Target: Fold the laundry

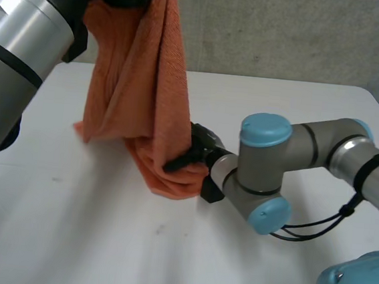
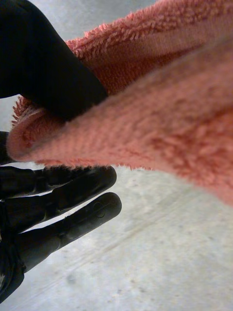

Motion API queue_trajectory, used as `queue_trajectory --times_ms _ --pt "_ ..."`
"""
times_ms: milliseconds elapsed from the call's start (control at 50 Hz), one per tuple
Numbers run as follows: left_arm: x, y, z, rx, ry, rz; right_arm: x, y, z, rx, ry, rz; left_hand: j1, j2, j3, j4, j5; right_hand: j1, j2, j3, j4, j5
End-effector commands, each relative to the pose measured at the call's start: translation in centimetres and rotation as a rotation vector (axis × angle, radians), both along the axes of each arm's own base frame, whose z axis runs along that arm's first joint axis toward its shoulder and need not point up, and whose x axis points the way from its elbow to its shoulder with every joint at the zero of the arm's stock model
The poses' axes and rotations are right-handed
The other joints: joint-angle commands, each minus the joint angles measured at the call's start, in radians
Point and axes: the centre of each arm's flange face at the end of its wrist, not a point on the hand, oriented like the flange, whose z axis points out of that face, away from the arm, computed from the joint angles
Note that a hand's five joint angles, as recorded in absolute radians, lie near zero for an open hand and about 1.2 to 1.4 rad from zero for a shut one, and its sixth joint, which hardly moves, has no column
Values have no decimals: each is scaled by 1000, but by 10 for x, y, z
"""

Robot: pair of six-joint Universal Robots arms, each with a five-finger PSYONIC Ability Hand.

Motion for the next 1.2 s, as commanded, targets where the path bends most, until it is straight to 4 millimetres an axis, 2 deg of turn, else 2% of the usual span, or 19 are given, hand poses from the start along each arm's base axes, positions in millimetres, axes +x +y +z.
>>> queue_trajectory --times_ms 20,60,100,140,220,240,280,380,560,600,660,700,720,740,860,900,1000,1100,1200 --pt "7 16 25 -65 49 -14 1 7 9 -57 44 -66 264 202 204 201 262 1102 1060 1078 1068 1069" --pt "9 15 29 -75 57 -2 -3 8 15 -69 59 -76 264 202 204 201 262 1102 1060 1078 1068 1069" --pt "13 11 30 -69 66 28 -19 17 59 -162 129 -64 264 202 204 201 262 1102 1060 1078 1068 1069" --pt "17 5 29 -63 71 60 -32 17 75 -216 184 -57 264 202 204 201 262 1102 1060 1078 1068 1069" --pt "25 -3 27 -48 76 107 -94 -23 122 -369 299 -161 264 202 204 201 262 1102 1060 1078 1068 1069" --pt "26 -5 25 -42 73 116 -95 -23 122 -370 299 -161 264 202 204 201 262 1102 1060 1078 1068 1069" --pt "28 -6 22 -28 66 124 -125 -36 161 -471 341 -169 264 202 204 201 262 1102 1060 1078 1068 1069" --pt "31 -10 -3 56 17 137 -132 -45 198 -491 313 -97 264 202 204 201 262 1102 1060 1078 1068 1069" --pt "39 -25 -61 207 -68 183 -109 -82 153 -429 356 -23 264 202 204 201 262 1102 1060 1078 1068 1069" --pt "39 -31 -74 243 -90 194 -88 -84 106 -377 422 59 264 202 204 201 262 1102 1060 1078 1068 1069" --pt "37 -44 -104 326 -135 208 -71 -79 76 -385 481 131 264 202 204 201 262 1102 1060 1078 1068 1069" --pt "36 -54 -124 381 -167 223 -67 -77 66 -388 502 151 264 202 204 201 262 883 841 859 849 849" --pt "37 -58 -131 396 -176 228 -65 -76 57 -397 541 159 264 202 204 201 262 200 158 176 166 166" --pt "38 -62 -136 411 -184 236 -67 -78 55 -404 577 137 264 202 204 201 262 -120 -162 -144 -154 -153" --pt "57 -89 -149 441 -199 319 -79 -78 84 -412 623 -18 264 202 204 201 262 -120 -162 -144 -154 -153" --pt "64 -95 -149 435 -201 345 -93 -65 111 -406 629 -58 264 202 204 201 262 -120 -162 -144 -154 -153" --pt "70 -100 -150 434 -202 365 -111 -27 124 -382 639 -47 264 202 204 201 262 -120 -162 -144 -154 -153" --pt "69 -100 -153 442 -209 362 -125 4 116 -384 637 -45 264 202 204 201 262 -120 -162 -144 -154 -153" --pt "69 -103 -165 472 -222 363 -143 59 84 -307 641 36 264 202 204 201 262 -120 -162 -144 -154 -153"
